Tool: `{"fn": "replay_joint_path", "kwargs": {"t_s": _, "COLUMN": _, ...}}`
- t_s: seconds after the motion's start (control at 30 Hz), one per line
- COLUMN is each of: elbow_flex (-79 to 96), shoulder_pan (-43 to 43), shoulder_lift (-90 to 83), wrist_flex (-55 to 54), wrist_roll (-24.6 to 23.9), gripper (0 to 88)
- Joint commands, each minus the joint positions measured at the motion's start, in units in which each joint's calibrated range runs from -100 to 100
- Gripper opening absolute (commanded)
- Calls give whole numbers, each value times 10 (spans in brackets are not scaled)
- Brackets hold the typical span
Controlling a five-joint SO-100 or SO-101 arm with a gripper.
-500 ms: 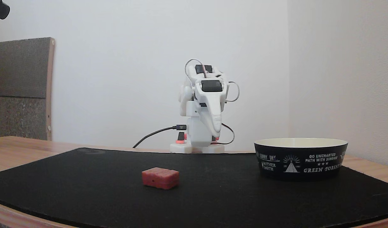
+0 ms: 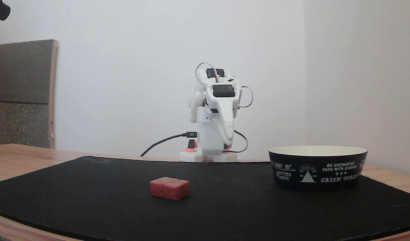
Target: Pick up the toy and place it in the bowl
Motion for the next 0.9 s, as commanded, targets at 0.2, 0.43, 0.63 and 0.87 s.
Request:
{"fn": "replay_joint_path", "kwargs": {"t_s": 0.2, "elbow_flex": 8, "shoulder_pan": 4, "shoulder_lift": -6, "wrist_flex": 2, "wrist_roll": 2, "gripper": 46}}
{"fn": "replay_joint_path", "kwargs": {"t_s": 0.43, "elbow_flex": 8, "shoulder_pan": -1, "shoulder_lift": -6, "wrist_flex": 2, "wrist_roll": 2, "gripper": 50}}
{"fn": "replay_joint_path", "kwargs": {"t_s": 0.63, "elbow_flex": 8, "shoulder_pan": -1, "shoulder_lift": -6, "wrist_flex": 2, "wrist_roll": 2, "gripper": 46}}
{"fn": "replay_joint_path", "kwargs": {"t_s": 0.87, "elbow_flex": 8, "shoulder_pan": -2, "shoulder_lift": -6, "wrist_flex": 3, "wrist_roll": 2, "gripper": 46}}
